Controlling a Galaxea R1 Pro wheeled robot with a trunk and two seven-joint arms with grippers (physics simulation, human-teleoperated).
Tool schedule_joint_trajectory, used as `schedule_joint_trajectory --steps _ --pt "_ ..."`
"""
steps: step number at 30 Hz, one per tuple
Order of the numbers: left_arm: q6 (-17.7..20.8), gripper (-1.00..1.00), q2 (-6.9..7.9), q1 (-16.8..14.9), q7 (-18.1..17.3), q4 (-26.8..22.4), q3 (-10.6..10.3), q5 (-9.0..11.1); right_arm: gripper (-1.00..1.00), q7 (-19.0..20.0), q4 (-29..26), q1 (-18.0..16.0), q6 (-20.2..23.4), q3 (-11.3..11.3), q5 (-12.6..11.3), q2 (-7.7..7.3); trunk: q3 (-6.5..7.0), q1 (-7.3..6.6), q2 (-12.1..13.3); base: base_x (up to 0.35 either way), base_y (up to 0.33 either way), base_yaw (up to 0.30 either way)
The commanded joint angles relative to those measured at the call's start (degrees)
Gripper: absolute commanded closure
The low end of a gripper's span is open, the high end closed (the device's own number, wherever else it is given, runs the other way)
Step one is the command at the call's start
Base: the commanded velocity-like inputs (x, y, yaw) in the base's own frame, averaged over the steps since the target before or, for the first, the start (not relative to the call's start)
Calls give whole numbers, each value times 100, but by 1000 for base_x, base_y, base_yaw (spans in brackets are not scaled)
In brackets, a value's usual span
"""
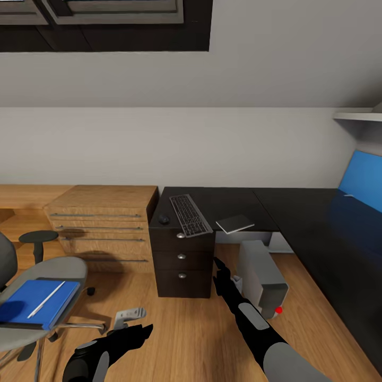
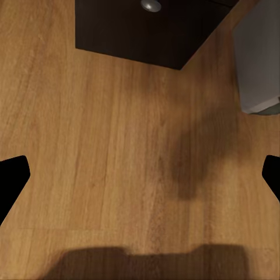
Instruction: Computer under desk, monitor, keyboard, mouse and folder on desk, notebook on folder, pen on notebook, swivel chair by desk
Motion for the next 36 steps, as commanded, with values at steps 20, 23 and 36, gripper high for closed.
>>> schedule_joint_trajectory --steps 20,23,36 --pt "16 -100 3 -4 -7 9 15 34 -100 9 4 -4 7 32 -51 4 -78 88 -165 3 0 0" --pt "14 -100 3 -4 -6 9 16 33 -100 7 4 -4 7 35 -51 4 -78 88 -165 135 17 0" --pt "14 -100 8 -4 -6 10 24 32 -100 2 4 -4 7 47 -51 4 -78 88 -165 306 80 0"
